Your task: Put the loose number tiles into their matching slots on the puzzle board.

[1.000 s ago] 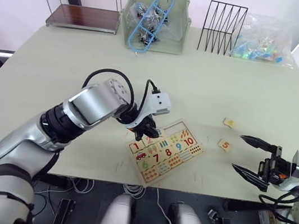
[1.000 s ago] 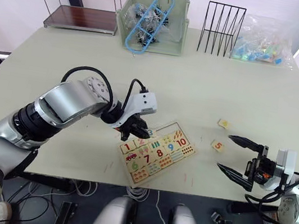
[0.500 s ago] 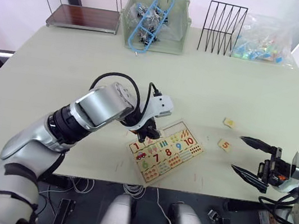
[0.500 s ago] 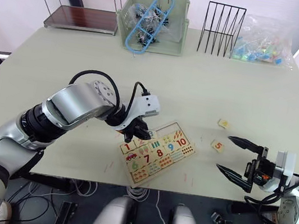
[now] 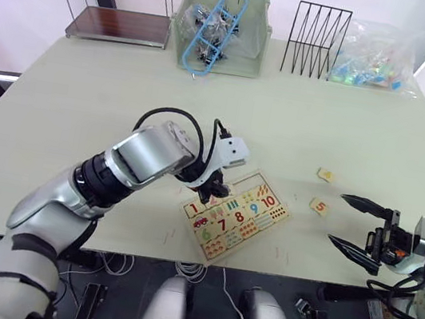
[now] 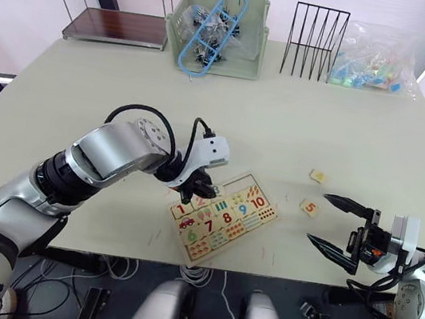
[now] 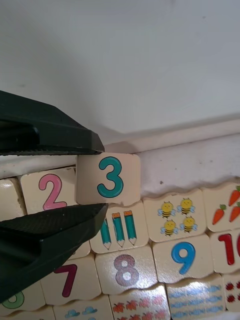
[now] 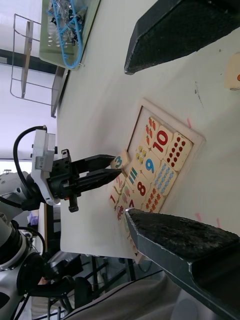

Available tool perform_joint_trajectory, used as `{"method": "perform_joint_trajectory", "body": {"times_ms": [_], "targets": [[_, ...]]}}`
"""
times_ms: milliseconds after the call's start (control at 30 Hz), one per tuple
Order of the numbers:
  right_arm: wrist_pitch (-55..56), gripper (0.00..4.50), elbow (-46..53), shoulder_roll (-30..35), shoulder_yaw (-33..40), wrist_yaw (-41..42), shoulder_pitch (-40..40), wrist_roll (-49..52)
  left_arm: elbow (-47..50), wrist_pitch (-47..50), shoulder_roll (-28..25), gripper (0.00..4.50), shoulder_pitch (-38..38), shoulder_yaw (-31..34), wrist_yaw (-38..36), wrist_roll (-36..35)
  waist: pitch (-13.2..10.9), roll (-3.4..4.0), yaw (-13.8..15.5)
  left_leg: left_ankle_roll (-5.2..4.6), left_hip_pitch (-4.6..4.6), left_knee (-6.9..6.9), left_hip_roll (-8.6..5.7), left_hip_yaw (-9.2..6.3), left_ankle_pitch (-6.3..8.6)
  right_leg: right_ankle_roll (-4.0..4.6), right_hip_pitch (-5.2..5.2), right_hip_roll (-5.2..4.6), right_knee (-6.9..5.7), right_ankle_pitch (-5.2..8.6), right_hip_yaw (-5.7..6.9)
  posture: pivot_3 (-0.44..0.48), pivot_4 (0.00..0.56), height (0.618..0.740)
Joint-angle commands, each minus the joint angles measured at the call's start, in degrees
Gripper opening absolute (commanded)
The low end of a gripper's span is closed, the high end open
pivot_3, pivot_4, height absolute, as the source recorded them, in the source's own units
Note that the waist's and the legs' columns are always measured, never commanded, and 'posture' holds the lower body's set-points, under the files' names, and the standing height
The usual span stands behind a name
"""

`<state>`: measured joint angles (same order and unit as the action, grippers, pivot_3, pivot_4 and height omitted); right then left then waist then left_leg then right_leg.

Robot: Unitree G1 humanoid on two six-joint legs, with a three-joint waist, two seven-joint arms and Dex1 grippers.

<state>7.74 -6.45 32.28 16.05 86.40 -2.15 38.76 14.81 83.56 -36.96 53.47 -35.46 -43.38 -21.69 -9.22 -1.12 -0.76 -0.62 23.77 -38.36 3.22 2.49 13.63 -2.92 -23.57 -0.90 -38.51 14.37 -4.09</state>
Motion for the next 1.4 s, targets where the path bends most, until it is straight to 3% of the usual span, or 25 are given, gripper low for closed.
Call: {"method": "perform_joint_trajectory", "body": {"times_ms": [33,1400], "targets": [[0.7,4.5,0.9,0.2,0.7,0.1,-0.1,0.5,0.8,1.0,1.0,0.9,-0.2,1.5,1.7,-0.2,0.0,0.0,0.0,0.0,0.0,0.0,0.0,0.0,0.0,0.0,0.0,0.0,0.0,0.0,0.0,0.0,0.15,0.74],[1.7,4.5,0.8,-0.4,0.7,-0.4,0.6,0.2,3.1,2.4,1.0,0.9,-1.8,3.5,5.4,-3.2,0.0,0.0,0.0,0.0,-0.01,-0.01,-0.02,-0.02,0.0,0.0,0.0,0.0,-0.03,0.0,0.0,0.0,0.15,0.74]]}}
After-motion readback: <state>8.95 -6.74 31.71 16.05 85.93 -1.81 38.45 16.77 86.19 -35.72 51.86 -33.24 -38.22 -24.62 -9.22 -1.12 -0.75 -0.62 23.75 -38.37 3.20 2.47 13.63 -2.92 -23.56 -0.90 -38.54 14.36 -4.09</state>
